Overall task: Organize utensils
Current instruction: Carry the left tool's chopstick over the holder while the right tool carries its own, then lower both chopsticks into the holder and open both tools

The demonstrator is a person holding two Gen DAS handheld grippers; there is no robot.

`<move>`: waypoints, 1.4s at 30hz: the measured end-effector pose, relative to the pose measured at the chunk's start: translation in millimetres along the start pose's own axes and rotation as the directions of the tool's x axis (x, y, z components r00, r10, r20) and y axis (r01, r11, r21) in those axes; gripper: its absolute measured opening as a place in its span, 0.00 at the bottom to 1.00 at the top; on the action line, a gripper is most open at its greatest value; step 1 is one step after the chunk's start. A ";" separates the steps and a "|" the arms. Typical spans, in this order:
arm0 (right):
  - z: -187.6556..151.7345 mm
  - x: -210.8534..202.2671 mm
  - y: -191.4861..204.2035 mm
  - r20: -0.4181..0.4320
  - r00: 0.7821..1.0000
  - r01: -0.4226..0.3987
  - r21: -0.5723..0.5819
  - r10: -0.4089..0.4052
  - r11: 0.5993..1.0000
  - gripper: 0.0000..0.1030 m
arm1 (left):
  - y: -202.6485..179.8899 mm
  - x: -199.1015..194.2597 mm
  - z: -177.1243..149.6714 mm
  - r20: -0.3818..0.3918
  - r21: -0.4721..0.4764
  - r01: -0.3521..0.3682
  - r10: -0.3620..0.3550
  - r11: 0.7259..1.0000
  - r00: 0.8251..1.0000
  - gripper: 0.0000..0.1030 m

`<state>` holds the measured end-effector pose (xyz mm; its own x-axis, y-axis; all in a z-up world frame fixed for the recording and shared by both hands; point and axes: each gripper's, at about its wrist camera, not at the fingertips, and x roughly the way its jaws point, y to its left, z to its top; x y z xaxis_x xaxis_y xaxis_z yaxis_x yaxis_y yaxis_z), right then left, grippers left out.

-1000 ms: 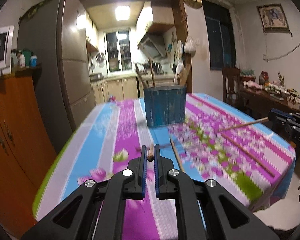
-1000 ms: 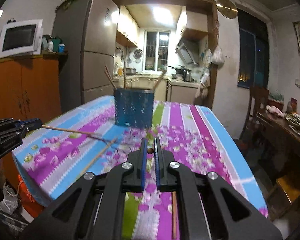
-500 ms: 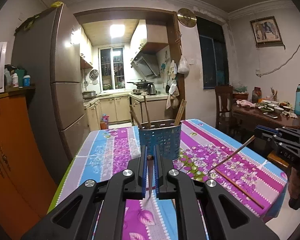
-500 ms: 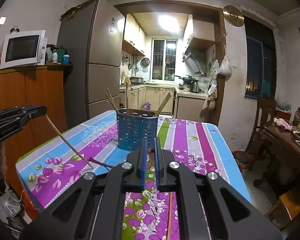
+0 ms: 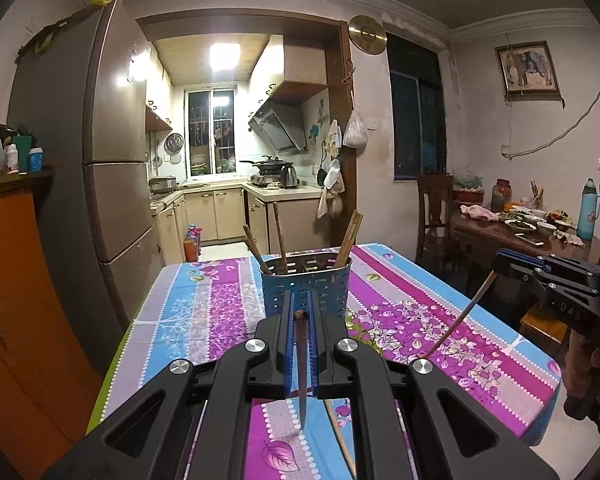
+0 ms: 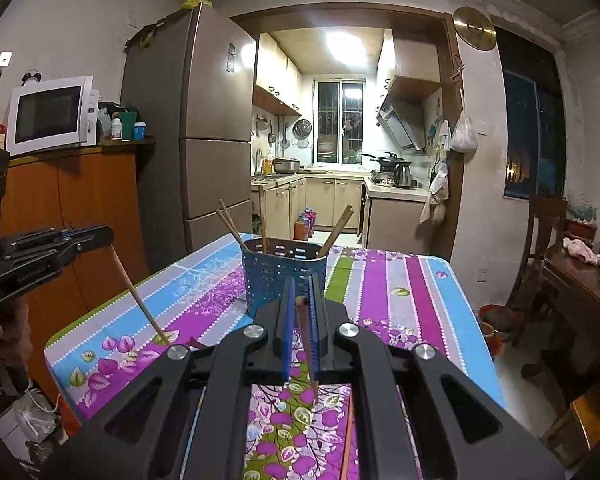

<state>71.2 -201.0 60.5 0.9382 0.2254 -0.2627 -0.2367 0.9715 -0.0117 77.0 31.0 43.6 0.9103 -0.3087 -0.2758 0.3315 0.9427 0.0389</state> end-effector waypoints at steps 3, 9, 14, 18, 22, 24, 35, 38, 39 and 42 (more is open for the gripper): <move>4.9 1.2 0.1 0.004 1.000 -0.005 -0.002 0.005 1.000 0.05 | -0.5 -1.3 5.5 0.010 0.009 -0.002 0.002 1.000 1.000 0.07; 10.5 3.2 -0.7 0.010 1.000 -0.019 0.005 0.019 1.000 0.05 | -4.1 -2.0 13.5 0.025 0.019 0.004 -0.004 1.000 1.000 0.07; 16.5 5.0 0.0 0.013 0.999 -0.034 0.010 0.033 0.999 0.05 | -5.4 1.5 19.8 0.027 0.020 0.013 -0.014 1.000 1.000 0.07; 25.0 9.2 2.1 0.020 0.999 -0.047 0.008 0.047 0.999 0.05 | -4.3 8.3 25.1 0.022 0.005 0.033 -0.033 0.999 0.999 0.07; 31.9 19.3 4.2 0.013 0.997 -0.070 0.012 0.070 0.997 0.05 | -2.3 18.0 29.9 0.018 -0.007 0.040 -0.040 0.999 0.999 0.07; 35.1 26.4 5.1 0.007 0.997 -0.078 0.015 0.078 0.997 0.05 | -0.6 22.6 33.8 0.020 -0.015 0.043 -0.043 0.999 0.999 0.07; 63.8 59.7 10.9 0.024 0.994 -0.107 0.037 0.107 0.994 0.05 | 9.2 43.5 69.9 0.095 -0.044 0.053 -0.048 0.998 0.994 0.07; 74.6 67.3 9.5 0.044 0.994 -0.106 0.044 0.104 0.993 0.05 | 8.8 50.9 80.2 0.123 -0.042 0.045 -0.039 0.998 0.992 0.07; 78.2 69.6 8.1 0.049 0.993 -0.106 0.046 0.103 0.993 0.05 | 8.7 53.3 83.0 0.132 -0.040 0.040 -0.035 0.998 0.991 0.07; 92.5 76.3 5.1 0.080 0.992 -0.101 0.050 0.097 0.994 0.05 | 11.2 61.9 96.7 0.161 -0.057 0.034 -0.025 0.998 0.987 0.07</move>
<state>165.0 -172.2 129.6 0.9279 0.3236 -0.1851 -0.3172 0.9462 0.0636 161.0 10.2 119.9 0.9299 -0.3482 -0.1181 0.3478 0.9372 -0.0250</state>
